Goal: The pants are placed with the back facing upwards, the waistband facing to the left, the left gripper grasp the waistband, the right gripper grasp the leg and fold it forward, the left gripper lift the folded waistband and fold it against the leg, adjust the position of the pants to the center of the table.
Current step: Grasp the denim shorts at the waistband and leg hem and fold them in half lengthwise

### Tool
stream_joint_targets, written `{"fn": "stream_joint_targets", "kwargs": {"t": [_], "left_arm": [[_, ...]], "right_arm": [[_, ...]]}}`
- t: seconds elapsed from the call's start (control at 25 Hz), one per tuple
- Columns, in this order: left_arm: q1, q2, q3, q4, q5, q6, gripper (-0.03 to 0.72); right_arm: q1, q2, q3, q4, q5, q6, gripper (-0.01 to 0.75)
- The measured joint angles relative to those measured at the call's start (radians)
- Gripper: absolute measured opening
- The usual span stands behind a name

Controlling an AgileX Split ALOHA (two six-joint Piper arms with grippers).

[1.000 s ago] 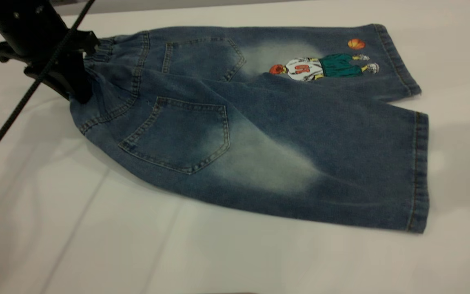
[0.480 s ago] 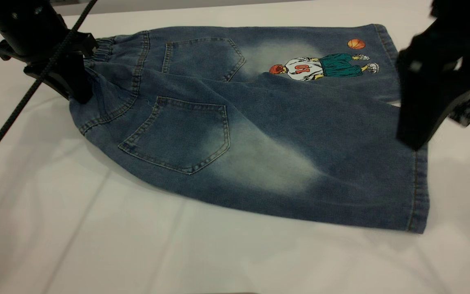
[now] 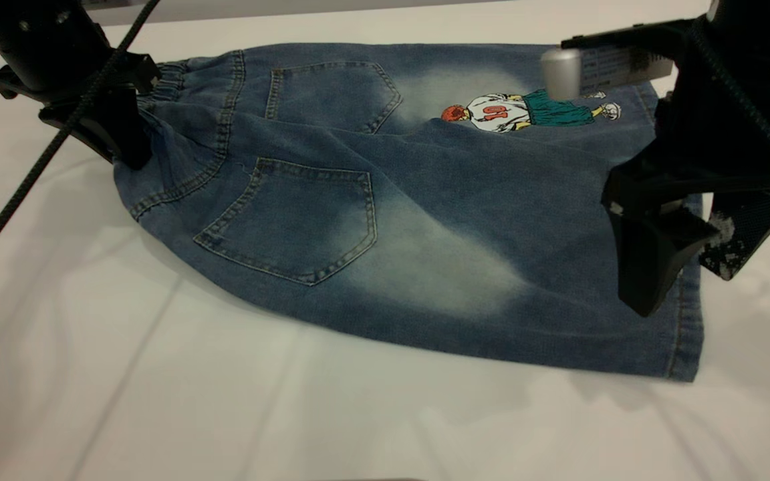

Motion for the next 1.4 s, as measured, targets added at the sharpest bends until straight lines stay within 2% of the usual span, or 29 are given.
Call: {"fn": "stream_joint_targets", "kwargs": {"t": [0.88, 1.24, 1.32, 1.4], "left_arm": [[0.0, 0.0, 0.0, -0.001, 0.0, 0.001, 0.087], [0.0, 0.0, 0.0, -0.011, 0.0, 0.002, 0.087], [0.0, 0.0, 0.0, -0.014, 0.0, 0.002, 0.087], [0.0, 0.0, 0.0, -0.016, 0.0, 0.002, 0.087]], "right_arm": [[0.0, 0.213, 0.0, -0.003, -0.107, 0.036, 0.509], [0.0, 0.256, -0.012, -0.019, -0.107, 0.036, 0.507], [0.0, 0.261, -0.014, -0.022, -0.102, 0.036, 0.498], [0.0, 0.265, -0.019, -0.03, -0.097, 0.038, 0.459]]}}
